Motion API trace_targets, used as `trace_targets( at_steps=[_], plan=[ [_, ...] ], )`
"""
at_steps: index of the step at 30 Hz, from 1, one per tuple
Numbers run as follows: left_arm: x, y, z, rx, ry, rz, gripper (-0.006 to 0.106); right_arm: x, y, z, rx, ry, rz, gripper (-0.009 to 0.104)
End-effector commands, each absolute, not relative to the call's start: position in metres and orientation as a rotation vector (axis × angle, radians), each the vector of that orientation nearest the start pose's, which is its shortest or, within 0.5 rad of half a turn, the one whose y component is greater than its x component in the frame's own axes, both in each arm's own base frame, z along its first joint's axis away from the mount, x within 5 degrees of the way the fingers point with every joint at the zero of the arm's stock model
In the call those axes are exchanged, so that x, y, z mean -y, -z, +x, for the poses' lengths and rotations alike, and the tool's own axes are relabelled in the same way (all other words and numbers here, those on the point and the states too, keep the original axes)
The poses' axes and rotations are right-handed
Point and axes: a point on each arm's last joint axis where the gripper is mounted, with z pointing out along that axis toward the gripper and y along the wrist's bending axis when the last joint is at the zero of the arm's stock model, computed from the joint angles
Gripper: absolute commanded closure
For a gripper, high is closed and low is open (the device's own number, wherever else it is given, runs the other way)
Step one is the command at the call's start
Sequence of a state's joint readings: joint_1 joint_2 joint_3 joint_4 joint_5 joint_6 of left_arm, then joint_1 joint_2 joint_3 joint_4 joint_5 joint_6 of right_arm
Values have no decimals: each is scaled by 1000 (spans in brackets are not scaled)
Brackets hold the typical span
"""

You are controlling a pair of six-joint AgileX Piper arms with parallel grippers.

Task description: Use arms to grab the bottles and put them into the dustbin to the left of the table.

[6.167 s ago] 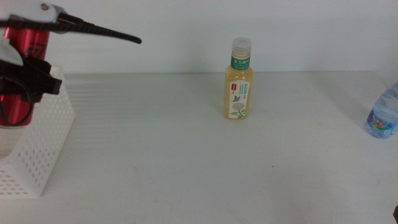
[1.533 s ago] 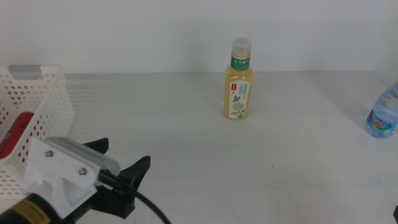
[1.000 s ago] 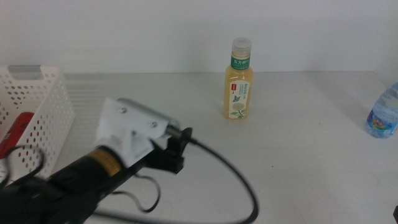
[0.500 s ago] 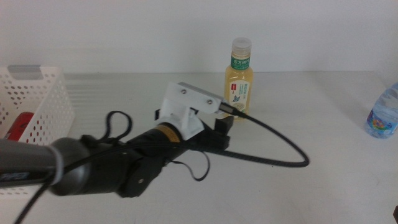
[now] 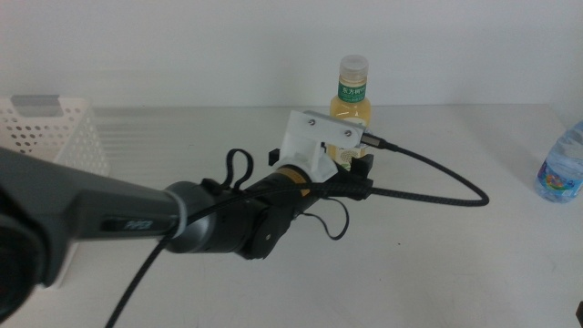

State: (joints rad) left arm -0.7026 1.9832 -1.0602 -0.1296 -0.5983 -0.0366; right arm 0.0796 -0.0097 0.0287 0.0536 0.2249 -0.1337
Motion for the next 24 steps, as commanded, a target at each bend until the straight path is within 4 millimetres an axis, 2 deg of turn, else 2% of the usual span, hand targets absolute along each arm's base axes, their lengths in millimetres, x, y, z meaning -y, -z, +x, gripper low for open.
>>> trace_targets(
  at_steps=[1, 13, 24],
  plan=[
    [273, -208, 335, -1631, 573, 395, 13, -5, -194, 54, -1615, 9, -145, 23],
    [277, -207, 371, -1595, 535, 353, 13, -5, -194, 54, -1615, 9, -144, 23],
    [287, -204, 394, -1573, 553, 286, 13, -5, -194, 54, -1615, 9, -144, 23]
  ],
)
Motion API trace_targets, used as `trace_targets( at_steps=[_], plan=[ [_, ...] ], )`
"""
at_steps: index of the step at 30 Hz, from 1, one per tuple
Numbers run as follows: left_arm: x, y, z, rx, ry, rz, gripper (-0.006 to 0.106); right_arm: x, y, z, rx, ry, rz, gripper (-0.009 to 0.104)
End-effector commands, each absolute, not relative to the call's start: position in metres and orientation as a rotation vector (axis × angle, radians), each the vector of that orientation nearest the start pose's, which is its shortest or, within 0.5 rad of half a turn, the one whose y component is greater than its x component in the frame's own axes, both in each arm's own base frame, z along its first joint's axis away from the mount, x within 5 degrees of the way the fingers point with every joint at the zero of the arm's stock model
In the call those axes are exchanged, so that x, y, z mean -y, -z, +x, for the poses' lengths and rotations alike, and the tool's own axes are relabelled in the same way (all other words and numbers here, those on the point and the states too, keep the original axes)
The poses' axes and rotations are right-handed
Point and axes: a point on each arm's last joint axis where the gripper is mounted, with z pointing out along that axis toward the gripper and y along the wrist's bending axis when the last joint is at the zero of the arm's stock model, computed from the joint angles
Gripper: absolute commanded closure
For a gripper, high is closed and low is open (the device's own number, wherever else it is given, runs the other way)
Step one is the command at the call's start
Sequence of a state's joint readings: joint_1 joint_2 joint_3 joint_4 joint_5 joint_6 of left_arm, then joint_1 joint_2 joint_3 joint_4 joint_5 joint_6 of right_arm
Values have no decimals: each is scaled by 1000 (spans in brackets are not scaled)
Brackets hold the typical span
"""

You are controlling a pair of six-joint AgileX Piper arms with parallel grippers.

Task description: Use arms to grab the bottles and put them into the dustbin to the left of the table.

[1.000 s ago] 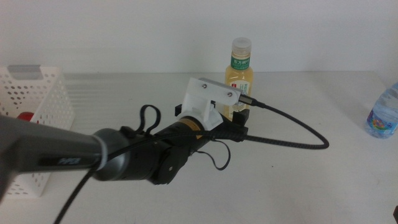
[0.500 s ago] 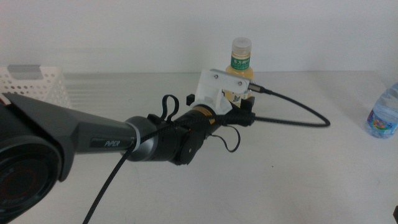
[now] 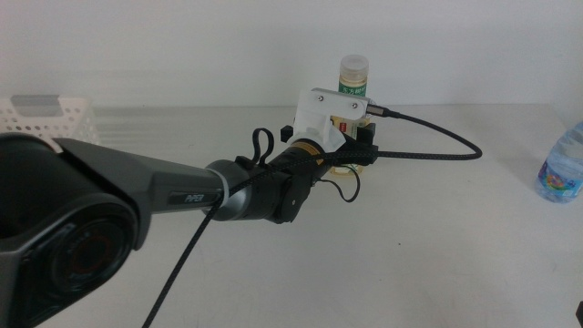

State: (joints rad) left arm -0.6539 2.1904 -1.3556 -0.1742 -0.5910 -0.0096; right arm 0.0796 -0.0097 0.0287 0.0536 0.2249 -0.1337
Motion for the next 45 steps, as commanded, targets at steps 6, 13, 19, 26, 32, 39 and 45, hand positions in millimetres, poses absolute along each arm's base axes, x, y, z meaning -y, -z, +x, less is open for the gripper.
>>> trace_targets(
  at_steps=[6, 13, 19, 26, 32, 39, 45],
  plan=[
    [292, -197, 404, -1566, 556, 270, 13, -5, -194, 54, -1615, 9, -144, 23],
    [296, -197, 415, -1541, 559, 258, 13, -5, -194, 54, -1615, 9, -144, 23],
    [296, -195, 418, -1557, 562, 227, 17, -5, -194, 54, -1615, 9, -144, 23],
    [296, -194, 418, -1585, 561, 231, 65, -5, -194, 54, -1615, 9, -144, 23],
    [301, -206, 410, -1650, 501, 363, 105, -5, -194, 54, -1615, 9, -144, 23],
    [289, -240, 389, -1661, 458, 444, 105, -5, -194, 54, -1615, 9, -144, 23],
    [262, -267, 353, -1668, 453, 458, 105, -5, -194, 54, -1615, 9, -144, 23]
  ],
)
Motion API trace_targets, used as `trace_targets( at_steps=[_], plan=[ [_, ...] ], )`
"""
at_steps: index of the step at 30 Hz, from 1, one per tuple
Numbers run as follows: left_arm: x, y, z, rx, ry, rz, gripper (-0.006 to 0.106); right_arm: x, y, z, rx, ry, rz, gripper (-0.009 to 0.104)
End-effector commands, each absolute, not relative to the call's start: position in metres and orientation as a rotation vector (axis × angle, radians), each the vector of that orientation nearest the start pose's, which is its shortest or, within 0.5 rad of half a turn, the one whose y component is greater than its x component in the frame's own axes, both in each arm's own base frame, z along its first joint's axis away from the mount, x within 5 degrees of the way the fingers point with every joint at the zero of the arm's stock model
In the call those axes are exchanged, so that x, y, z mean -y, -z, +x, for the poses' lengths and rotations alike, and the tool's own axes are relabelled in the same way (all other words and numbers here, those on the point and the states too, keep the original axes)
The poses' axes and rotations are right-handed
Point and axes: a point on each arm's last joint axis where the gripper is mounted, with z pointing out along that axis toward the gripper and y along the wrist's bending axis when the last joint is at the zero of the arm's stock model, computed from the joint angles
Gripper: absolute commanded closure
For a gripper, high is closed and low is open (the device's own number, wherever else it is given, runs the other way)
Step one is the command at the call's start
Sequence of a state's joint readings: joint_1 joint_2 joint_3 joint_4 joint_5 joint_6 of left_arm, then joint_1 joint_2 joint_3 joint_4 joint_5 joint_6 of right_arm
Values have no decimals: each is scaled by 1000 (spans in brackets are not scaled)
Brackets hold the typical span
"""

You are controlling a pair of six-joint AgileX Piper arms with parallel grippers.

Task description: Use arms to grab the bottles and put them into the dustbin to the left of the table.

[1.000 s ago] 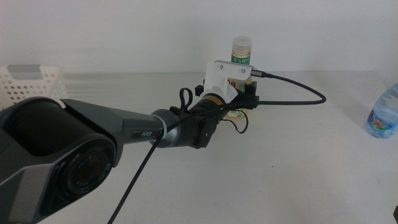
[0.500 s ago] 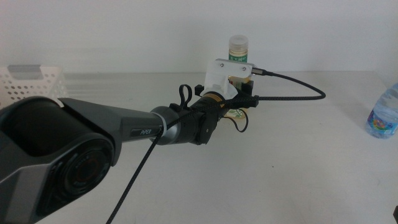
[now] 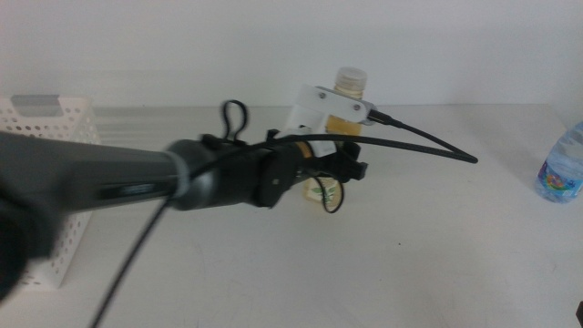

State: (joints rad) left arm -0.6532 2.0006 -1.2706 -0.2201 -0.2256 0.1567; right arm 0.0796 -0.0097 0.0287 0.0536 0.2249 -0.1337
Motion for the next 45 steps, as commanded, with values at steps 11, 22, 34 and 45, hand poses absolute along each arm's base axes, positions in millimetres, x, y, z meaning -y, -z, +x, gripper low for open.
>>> trace_targets(
  at_steps=[11, 22, 34, 45],
  plan=[
    [199, -332, 292, -1936, 449, 559, 105, -5, -194, 54, -1615, 9, -144, 23],
    [118, -354, 268, -2285, 372, 476, 105, -5, -194, 54, -1615, 9, -144, 23],
    [29, -395, 295, -2587, 238, 348, 105, -5, -194, 54, -1615, 9, -144, 23],
    [-56, -404, 319, -2615, 113, 117, 105, -5, -194, 54, -1615, 9, -144, 23]
  ],
)
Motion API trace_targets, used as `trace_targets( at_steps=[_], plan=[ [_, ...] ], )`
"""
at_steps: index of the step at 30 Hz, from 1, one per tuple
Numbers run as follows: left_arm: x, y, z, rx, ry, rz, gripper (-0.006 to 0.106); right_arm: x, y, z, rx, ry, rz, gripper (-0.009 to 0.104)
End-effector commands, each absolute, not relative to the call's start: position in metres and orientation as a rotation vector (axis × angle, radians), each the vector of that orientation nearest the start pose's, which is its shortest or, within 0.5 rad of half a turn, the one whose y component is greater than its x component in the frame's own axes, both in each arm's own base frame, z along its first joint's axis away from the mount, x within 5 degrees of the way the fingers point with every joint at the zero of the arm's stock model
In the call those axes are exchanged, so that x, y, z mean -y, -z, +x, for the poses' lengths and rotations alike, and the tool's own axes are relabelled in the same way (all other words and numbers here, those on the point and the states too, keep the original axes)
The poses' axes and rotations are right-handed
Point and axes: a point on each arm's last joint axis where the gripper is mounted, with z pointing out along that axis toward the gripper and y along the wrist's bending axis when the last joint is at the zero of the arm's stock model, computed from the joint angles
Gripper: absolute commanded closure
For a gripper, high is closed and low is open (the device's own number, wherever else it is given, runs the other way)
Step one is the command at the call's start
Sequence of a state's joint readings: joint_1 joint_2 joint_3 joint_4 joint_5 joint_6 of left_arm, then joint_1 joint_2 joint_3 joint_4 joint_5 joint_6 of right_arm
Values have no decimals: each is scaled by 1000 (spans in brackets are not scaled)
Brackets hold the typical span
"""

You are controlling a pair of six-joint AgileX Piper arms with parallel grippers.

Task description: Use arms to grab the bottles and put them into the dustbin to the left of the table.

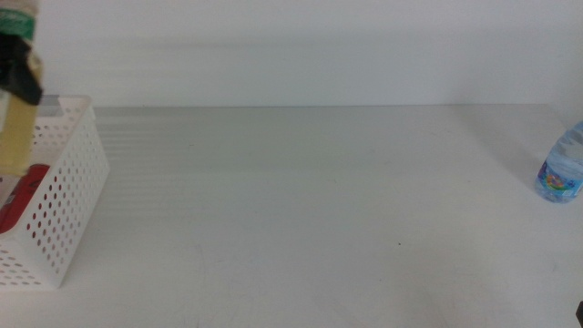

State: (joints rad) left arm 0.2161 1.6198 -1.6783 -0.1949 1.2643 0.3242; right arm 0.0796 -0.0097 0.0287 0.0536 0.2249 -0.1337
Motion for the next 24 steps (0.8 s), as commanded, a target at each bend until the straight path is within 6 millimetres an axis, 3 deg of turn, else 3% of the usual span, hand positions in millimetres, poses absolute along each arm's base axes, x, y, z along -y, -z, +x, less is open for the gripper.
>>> trace_targets(
  at_steps=[1, 11, 19, 24],
  plan=[
    [-62, -400, 321, -2629, 99, 105, 105, -5, -194, 54, -1615, 9, -144, 23],
    [-98, -362, 340, -2758, 12, 54, 105, -5, -194, 54, -1615, 9, -144, 23],
    [-109, -327, 358, -2864, -25, 52, 105, -5, -194, 54, -1615, 9, -144, 23],
    [-113, -312, 356, -2926, -59, 32, 105, -5, -194, 54, -1615, 9, -144, 23]
  ],
)
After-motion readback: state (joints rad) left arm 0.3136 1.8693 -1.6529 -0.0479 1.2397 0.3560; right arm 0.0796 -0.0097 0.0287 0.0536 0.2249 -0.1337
